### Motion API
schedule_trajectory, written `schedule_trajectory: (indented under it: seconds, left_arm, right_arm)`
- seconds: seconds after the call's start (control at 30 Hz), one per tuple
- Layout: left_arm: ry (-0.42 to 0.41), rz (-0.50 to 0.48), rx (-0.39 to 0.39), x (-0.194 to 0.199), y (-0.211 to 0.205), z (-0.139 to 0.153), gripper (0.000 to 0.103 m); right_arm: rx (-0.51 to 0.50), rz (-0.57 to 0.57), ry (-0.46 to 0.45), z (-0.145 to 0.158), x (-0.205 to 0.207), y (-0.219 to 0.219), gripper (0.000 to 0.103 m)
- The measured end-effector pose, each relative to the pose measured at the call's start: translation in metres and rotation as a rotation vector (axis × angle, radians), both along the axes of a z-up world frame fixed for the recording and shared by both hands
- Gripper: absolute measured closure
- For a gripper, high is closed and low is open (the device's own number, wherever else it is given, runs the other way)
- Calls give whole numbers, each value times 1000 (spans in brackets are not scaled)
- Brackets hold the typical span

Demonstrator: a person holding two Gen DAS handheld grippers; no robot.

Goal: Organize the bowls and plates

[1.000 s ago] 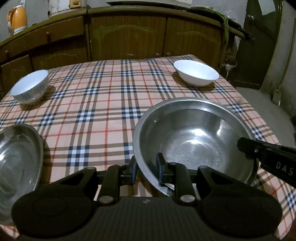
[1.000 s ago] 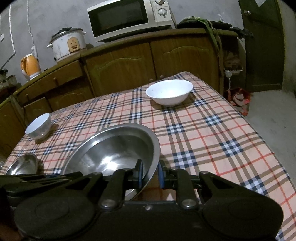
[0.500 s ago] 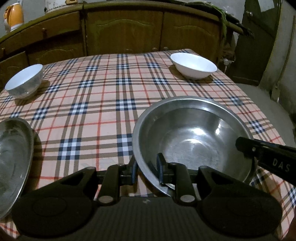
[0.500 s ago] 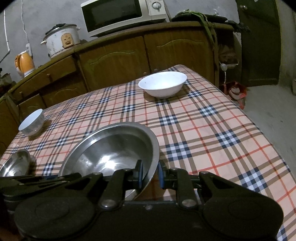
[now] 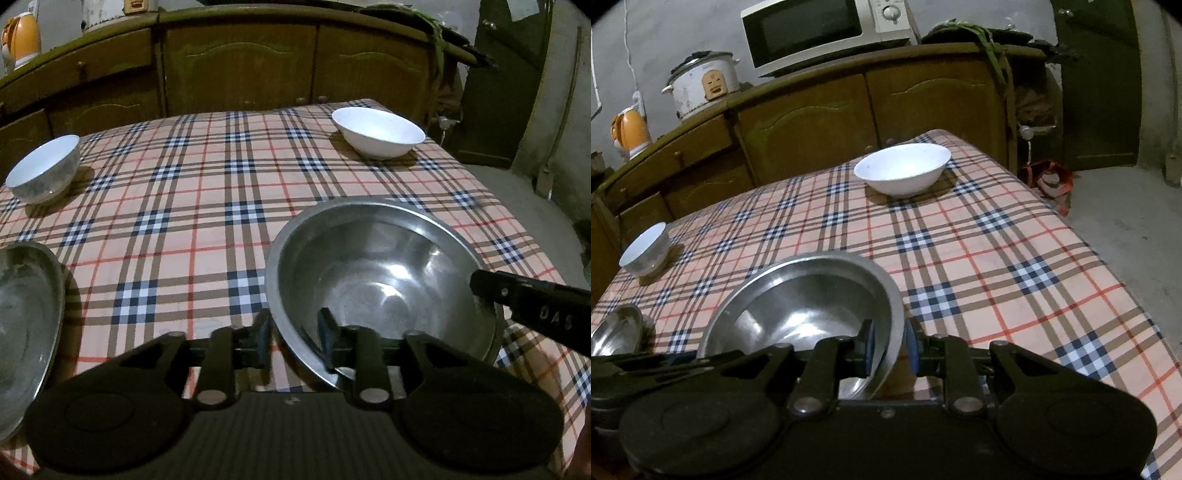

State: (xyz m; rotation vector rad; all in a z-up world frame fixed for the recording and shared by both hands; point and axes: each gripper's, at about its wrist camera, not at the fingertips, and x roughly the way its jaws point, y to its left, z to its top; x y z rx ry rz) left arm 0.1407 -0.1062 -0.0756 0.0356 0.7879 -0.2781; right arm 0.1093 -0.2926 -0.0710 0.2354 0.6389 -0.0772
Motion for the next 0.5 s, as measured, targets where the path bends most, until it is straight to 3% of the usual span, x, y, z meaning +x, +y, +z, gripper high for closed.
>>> schedule_trajectory:
  seconds: [0.2, 0.5]
  left_arm:
    - [-8, 14, -16, -1, 4, 6, 56]
    - [-35, 30, -22, 1, 8, 19, 46]
  right_arm:
    - [1, -21, -20, 5, -2, -5, 75]
    - [13, -47, -54, 14, -3, -14, 57]
